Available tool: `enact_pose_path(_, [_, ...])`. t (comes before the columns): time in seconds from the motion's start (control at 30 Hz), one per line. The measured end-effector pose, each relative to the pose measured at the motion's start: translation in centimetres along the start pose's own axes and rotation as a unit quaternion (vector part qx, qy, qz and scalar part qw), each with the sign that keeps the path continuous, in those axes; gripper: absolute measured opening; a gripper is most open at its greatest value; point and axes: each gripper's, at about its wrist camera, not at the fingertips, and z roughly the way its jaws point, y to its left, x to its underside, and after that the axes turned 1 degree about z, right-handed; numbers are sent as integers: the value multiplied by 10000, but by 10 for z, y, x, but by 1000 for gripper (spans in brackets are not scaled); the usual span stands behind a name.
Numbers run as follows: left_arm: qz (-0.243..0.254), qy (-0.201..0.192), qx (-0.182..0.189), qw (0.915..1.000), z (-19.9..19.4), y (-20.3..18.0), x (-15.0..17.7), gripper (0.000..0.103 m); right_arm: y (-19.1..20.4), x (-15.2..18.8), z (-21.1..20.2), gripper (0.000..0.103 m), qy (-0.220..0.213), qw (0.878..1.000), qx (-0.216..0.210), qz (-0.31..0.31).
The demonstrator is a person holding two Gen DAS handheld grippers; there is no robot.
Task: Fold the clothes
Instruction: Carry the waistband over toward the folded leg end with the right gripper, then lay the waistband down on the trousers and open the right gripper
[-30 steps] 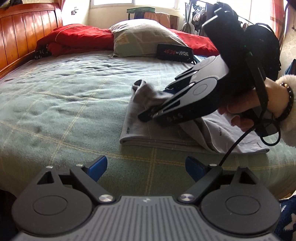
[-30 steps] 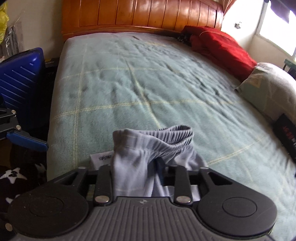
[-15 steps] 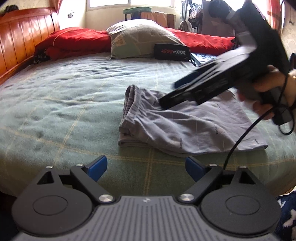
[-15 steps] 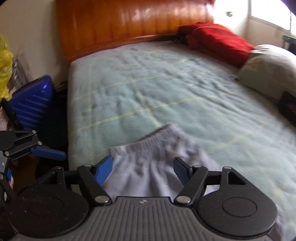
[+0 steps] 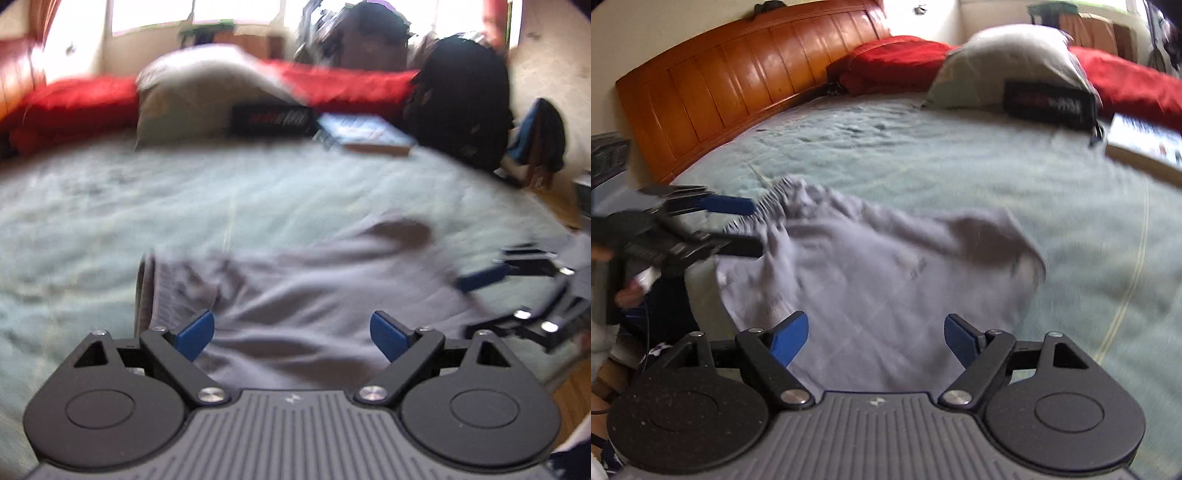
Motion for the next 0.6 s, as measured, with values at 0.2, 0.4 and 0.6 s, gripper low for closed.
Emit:
enact_pose_path(0.2, [-109,-109,39,9999,-10,16,24,91,-18,-11,-6,82,-271,9996,-16,21])
enact_pose_path(0.4, [289,-255,-66,9992,5,2,-7,95,-40,-55,32,82,-437,9988,216,-13])
enact_pose_path(0.6, [-269,-13,-210,9994,35,24,-13,94,-73,-59,38,72,-383,9975,136,575])
